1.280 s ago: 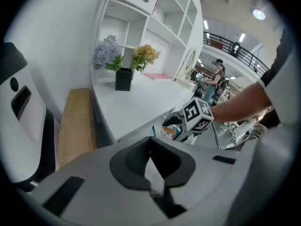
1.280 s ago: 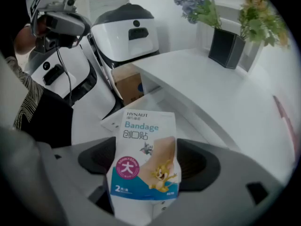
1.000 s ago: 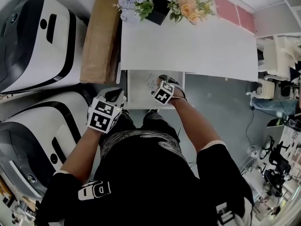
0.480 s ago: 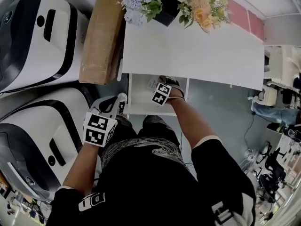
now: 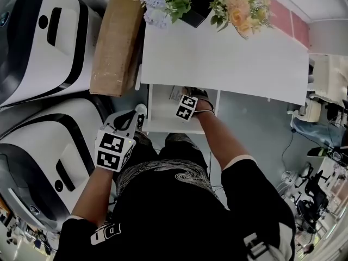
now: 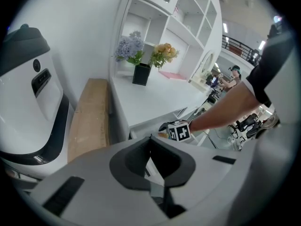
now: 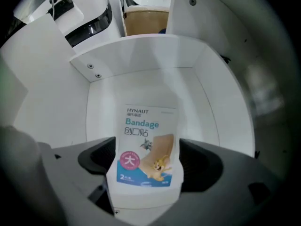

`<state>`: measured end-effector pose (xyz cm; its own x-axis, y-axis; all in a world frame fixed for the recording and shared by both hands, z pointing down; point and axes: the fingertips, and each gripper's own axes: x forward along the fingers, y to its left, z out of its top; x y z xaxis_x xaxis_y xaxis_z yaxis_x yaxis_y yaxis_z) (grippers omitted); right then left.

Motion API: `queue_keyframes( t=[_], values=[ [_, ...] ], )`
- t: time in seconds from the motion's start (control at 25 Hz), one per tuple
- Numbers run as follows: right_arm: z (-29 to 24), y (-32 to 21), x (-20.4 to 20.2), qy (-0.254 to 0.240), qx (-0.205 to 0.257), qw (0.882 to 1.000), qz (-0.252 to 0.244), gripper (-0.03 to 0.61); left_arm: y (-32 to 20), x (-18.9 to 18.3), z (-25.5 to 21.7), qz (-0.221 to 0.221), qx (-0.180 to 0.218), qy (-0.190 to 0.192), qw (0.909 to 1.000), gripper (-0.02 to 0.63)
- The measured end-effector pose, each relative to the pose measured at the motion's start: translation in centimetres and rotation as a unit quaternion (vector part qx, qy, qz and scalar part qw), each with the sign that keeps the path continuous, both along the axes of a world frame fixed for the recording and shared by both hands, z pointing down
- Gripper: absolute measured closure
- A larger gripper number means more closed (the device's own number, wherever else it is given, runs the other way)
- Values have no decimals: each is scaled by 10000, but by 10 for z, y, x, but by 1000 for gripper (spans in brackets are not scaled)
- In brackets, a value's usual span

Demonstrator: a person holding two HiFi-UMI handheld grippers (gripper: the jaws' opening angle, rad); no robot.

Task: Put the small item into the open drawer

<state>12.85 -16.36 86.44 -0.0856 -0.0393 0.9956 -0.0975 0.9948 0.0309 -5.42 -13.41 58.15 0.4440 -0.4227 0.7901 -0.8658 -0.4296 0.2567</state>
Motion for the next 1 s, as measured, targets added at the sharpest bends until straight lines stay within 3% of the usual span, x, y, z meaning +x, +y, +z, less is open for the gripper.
queue_keyframes(
  t=[0.44,0.6,0.68,0.8,0.92,1.0],
  values=[
    [-33,5,-5,-184,115,9990,393,170,-12,14,-12,301,182,218,9991,600],
    [-63,3,-11,-549,199,9934,990,170,-19,19,-20,380,320,368,9981,600],
    [-88,-1,-15,-912,200,9812,1687,172,-21,21,-25,428,397,418,9974,600],
    [-130,-4,-14,-1455,350,9541,2596,196,-22,21,-32,509,509,461,9963,600],
    [-170,-1,-8,-1950,507,9190,3389,340,-23,20,-40,614,634,463,9950,600],
    [-198,0,-5,-2338,594,8919,3826,403,-27,19,-46,673,716,477,9940,600]
  ],
)
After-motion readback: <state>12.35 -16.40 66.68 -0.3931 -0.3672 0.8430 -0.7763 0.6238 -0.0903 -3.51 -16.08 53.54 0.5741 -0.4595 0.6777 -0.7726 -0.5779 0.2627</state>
